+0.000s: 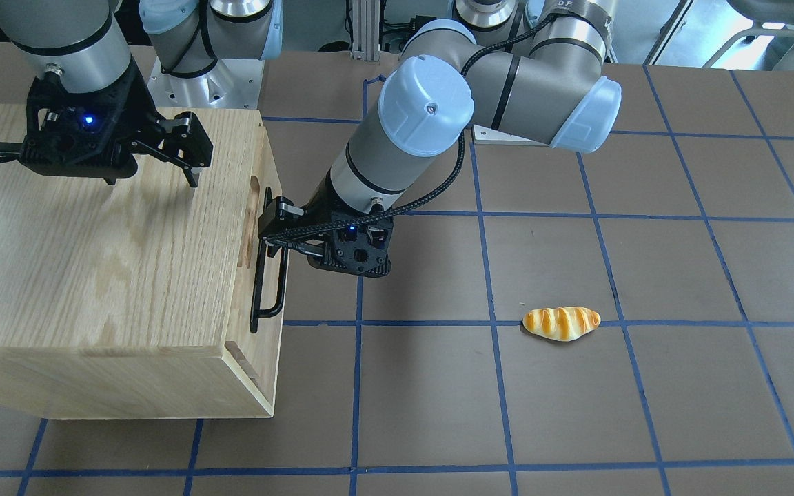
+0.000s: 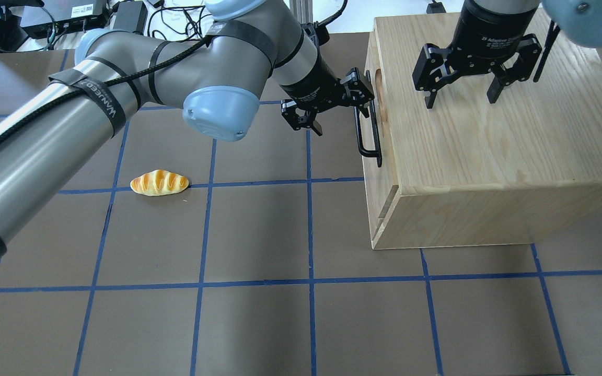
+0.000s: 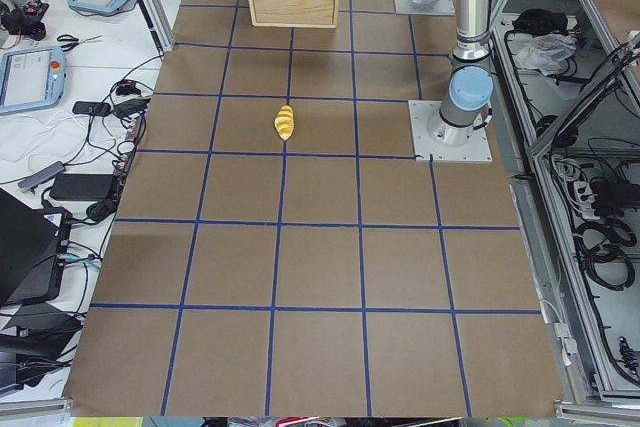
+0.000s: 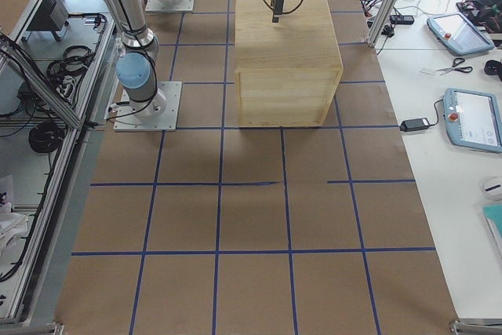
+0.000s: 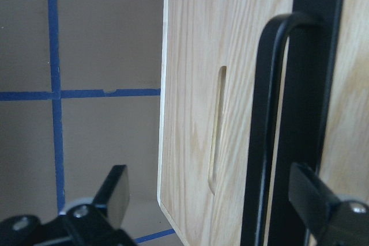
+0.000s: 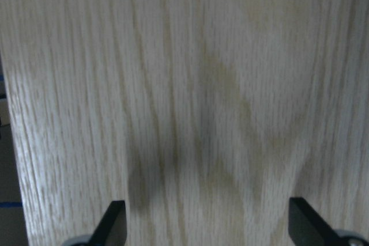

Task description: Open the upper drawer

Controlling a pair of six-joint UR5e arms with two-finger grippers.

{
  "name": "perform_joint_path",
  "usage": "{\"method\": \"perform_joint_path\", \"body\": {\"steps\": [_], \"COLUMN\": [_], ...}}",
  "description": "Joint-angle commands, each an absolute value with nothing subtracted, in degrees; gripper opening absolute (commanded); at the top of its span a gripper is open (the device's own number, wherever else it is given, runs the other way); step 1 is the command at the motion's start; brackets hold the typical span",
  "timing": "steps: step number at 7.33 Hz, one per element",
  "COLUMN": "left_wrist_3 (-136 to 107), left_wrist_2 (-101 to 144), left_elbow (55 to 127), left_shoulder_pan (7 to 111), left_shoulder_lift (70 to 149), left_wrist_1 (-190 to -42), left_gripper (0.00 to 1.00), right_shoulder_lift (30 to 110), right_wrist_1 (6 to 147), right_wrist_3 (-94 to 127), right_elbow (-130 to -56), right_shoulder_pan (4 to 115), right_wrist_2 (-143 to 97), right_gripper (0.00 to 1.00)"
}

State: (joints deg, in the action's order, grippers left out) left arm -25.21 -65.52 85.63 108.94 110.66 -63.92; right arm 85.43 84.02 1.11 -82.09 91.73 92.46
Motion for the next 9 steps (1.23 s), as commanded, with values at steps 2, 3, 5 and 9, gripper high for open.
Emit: {"method": "perform_joint_path", "body": {"steps": [2,3,5,9], "left_wrist_3": [-24.3,-24.3,-22.3,-21.9], "left_wrist_2": [-66.1,-66.1,-67.7,-68.9], "left_elbow": [85.8,85.8,86.0,85.8], "left_shoulder_pan": [109.0,109.0,108.6,108.6], "left_shoulder_lift": [111.1,111.2,109.6,110.2], "left_wrist_1": [-63.8,-63.8,-64.0,-63.9], "left_gripper": [1.00,1.00,1.00,1.00], "right_shoulder_lift": [85.4,85.4,85.4,85.4], "right_wrist_1": [84.0,84.0,84.0,84.0], "right_wrist_3": [1.1,1.1,1.1,1.1], "right_elbow": [-82.1,-82.1,-82.2,-82.1], "right_shoulder_pan": [91.8,91.8,91.8,91.8], "right_wrist_2": [92.5,92.5,92.5,92.5], "right_gripper": [1.00,1.00,1.00,1.00]}}
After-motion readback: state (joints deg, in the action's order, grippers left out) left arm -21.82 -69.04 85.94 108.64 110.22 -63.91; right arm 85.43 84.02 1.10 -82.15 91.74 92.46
